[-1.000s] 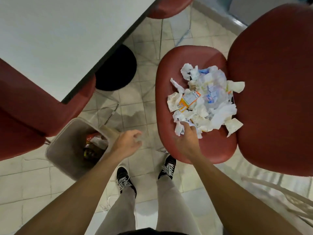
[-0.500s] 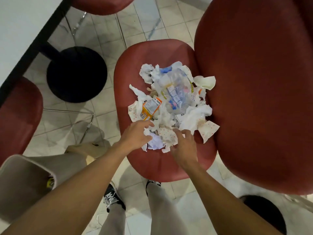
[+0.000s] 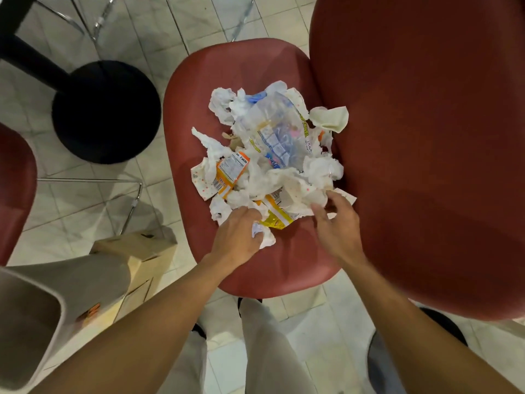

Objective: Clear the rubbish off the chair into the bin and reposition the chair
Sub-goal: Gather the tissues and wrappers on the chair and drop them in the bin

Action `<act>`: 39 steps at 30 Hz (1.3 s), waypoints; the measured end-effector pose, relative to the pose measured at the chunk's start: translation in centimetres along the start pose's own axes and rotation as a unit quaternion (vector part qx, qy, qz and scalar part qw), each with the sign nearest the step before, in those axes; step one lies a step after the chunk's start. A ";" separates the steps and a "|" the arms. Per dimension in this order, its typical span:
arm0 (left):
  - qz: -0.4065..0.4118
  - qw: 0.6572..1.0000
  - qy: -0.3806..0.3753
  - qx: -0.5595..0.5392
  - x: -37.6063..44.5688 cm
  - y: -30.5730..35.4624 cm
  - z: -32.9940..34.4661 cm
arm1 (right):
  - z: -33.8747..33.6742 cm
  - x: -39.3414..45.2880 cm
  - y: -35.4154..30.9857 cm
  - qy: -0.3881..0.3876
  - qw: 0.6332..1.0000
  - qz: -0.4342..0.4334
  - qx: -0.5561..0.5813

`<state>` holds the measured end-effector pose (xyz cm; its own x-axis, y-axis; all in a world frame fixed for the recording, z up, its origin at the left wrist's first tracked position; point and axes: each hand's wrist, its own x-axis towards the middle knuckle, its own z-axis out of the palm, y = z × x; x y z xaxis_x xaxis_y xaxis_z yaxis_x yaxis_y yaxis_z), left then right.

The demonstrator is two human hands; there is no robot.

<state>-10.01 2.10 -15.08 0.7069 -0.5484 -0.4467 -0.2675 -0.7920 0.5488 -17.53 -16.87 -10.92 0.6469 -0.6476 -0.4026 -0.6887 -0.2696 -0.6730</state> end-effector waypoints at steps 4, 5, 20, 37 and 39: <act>0.054 0.997 0.040 0.039 1.3 0.9 1.4 | -2.0 0.2 0.3 0.010 0.999 0.019 0.040; 0.077 0.994 0.036 0.068 1.7 1.2 1.7 | -2.2 0.2 0.4 0.013 0.999 0.019 0.044; 0.107 0.981 0.100 0.127 2.2 2.4 0.8 | -1.7 -2.4 -2.5 0.025 0.999 -0.019 0.036; -0.090 0.953 0.207 -0.200 -13.5 -10.3 -13.9 | 8.3 -14.7 -15.8 -0.030 0.993 -0.110 0.025; -0.113 0.947 0.219 -0.205 -16.1 -13.5 -15.0 | 10.9 -17.3 -17.2 -0.055 0.990 -0.125 0.030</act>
<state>-8.03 25.66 -4.70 0.9435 -0.1423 -0.2992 0.1364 -0.6562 0.7422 -13.27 6.76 0.85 0.8290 -0.4836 -0.2808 -0.4831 -0.3666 -0.7951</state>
